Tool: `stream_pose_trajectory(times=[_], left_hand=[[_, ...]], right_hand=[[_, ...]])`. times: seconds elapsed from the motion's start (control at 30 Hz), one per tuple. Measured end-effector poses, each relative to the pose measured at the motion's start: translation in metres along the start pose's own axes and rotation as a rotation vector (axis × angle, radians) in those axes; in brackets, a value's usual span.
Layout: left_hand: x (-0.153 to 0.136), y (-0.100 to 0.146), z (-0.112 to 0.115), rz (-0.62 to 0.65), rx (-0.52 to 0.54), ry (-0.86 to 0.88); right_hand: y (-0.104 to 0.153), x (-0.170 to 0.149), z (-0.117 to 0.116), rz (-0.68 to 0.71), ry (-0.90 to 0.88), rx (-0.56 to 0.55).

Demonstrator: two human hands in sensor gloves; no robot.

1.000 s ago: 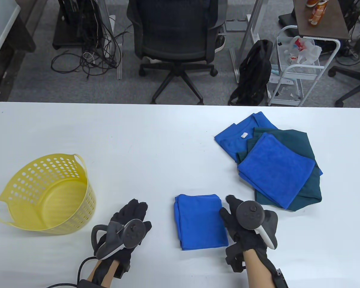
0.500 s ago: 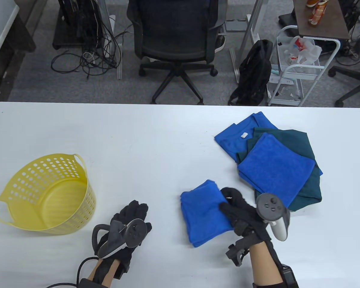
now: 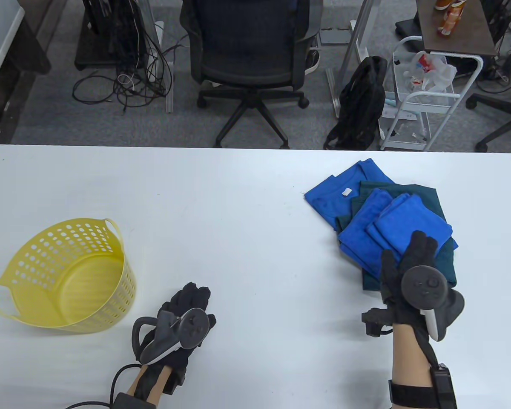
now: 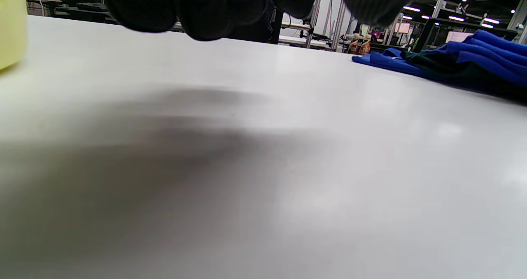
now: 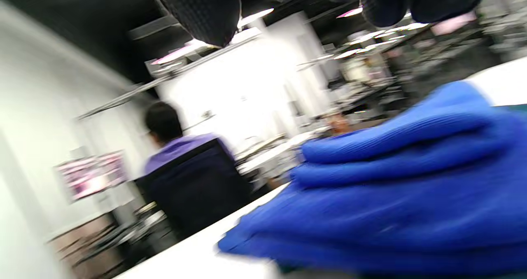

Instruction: Fold and stack clothes and towels from laundry basket

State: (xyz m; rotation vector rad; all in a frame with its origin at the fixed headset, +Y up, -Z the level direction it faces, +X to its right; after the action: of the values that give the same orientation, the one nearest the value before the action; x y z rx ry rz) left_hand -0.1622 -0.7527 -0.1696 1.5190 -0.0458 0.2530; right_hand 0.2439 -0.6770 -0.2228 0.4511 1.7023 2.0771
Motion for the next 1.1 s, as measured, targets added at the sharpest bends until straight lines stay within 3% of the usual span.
stream_pose_trajectory(times=[0.17, 0.37, 0.5, 1.1], left_hand=[[0.007, 0.004, -0.008, 0.033, 0.108, 0.019], [0.015, 0.011, -0.011, 0.095, 0.279, -0.045], [0.02, 0.009, -0.001, 0.128, 0.246, -0.129], [0.018, 0.007, 0.005, 0.132, 0.198, -0.189]], right_hand=[[0.042, 0.065, -0.041, 0.371, 0.235, 0.143], [0.077, 0.08, -0.095, 0.578, 0.383, 0.231], [0.08, 0.074, -0.107, 0.582, 0.499, 0.252], [0.08, 0.063, -0.102, 0.525, 0.423, 0.311]])
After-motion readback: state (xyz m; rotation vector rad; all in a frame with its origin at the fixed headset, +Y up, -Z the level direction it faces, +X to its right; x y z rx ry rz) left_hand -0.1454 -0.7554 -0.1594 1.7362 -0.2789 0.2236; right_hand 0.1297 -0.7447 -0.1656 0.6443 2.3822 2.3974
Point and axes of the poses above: the tracker on the back of each hand, its own x axis roughly to the thumb side, its own y axis roughly from the fingertips to the wrist, z = x × y, the point moved 1 cm from there along -y, roughly from the wrist to the fingertips, and after that the axes turned 6 degrees about x, right-handed, at the moved point
